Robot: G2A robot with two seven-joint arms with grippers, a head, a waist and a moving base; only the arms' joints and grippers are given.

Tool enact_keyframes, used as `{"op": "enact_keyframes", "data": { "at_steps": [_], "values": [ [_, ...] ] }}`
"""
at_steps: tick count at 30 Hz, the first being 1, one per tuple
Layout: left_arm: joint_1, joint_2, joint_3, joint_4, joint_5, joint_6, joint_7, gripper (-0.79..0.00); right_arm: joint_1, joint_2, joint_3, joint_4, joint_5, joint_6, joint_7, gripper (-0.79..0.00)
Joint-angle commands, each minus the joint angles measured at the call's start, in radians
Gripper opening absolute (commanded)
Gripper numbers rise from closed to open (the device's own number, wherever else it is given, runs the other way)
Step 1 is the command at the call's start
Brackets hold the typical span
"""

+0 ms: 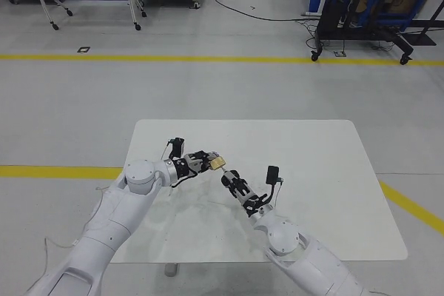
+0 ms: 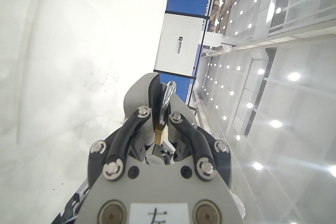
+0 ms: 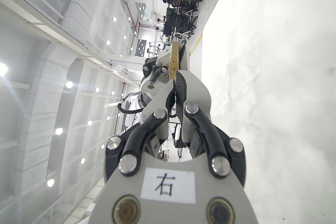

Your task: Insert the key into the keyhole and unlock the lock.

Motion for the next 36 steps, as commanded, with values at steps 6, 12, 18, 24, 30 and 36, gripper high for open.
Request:
{"op": "enact_keyframes", "data": {
  "at_steps": [6, 12, 18, 24, 30, 36],
  "values": [
    [0.0, -0.004, -0.003, 0.002, 0.008, 0.005, -0.006, -0.785, -0.006, -0.013, 0.0, -0.003, -0.039, 0.013, -0.005, -0.785],
    [0.002, -0.006, -0.006, 0.003, 0.016, 0.002, -0.009, -0.785, -0.006, -0.024, 0.007, 0.001, -0.074, 0.033, -0.031, -0.785],
    [0.003, -0.008, -0.009, 0.001, 0.027, 0.006, -0.009, -0.785, -0.005, -0.038, 0.002, 0.0, -0.114, 0.056, -0.063, -0.785],
    [0.004, -0.011, -0.013, 0.001, 0.035, 0.003, -0.015, -0.785, 0.003, -0.053, -0.001, 0.003, -0.12, 0.073, -0.054, -0.785],
    [0.005, -0.012, -0.013, -0.002, 0.045, -0.005, -0.037, -0.785, 0.017, -0.066, 0.008, 0.022, -0.088, 0.077, -0.025, -0.785],
    [0.004, -0.015, -0.018, 0.006, 0.037, 0.002, -0.046, -0.785, 0.012, -0.073, 0.031, 0.043, -0.051, 0.051, 0.014, 0.0]
  ]
}}
